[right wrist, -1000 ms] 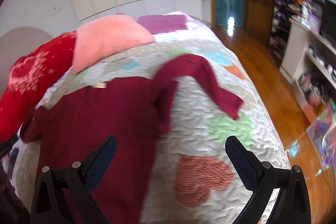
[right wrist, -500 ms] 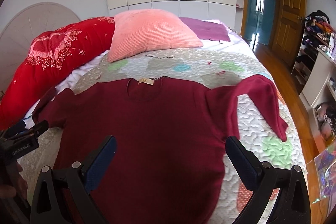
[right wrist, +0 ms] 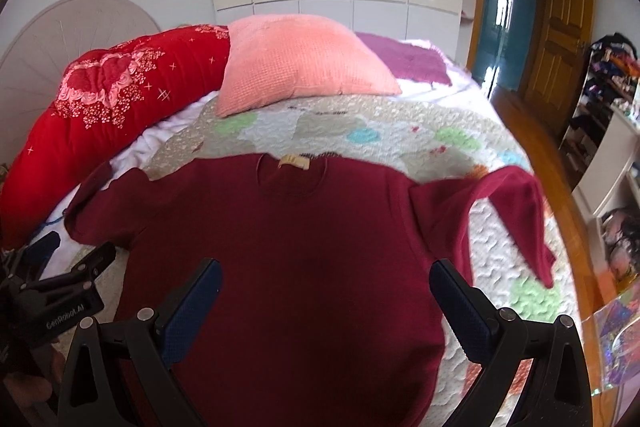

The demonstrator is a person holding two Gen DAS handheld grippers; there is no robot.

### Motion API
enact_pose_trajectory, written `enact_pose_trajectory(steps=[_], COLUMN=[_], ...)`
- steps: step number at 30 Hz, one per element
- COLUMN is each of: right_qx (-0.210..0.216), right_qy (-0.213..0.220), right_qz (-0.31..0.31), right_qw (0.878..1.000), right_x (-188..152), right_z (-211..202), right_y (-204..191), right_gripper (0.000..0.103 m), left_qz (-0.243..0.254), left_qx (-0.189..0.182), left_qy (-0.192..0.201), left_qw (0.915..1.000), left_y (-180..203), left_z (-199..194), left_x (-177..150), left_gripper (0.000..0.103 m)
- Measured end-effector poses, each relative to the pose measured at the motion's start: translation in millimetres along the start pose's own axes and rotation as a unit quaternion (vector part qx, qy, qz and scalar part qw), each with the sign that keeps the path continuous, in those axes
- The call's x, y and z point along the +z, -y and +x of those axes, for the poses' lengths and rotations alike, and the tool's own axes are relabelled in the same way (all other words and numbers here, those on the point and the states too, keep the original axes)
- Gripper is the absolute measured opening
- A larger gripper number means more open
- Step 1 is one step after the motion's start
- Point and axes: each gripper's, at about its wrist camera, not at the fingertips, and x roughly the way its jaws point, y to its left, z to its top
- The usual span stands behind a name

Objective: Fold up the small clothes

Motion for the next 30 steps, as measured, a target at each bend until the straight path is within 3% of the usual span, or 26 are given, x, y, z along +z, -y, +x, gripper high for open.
enact_pose_trajectory(steps=[8, 30], right_qx=[-0.002, 0.005], right_qy=[0.003, -0.025], right_qz=[0.006, 0.025], right_qw=[1.0, 0.999], right_x=[7.6, 12.9], right_z=[9.3, 58.1], right_y=[-6.3, -16.3], right_gripper=[0.103, 0.103], left_qz=[0.019, 0.017], left_qx=[0.018, 0.003], left_qy=[-0.001, -0.017], left_qw=[0.9997, 0.9997], left_y=[9.7, 9.5], left_z=[6.1, 40.1], left_x=[2.1, 11.2], left_gripper=[0.102, 0.102])
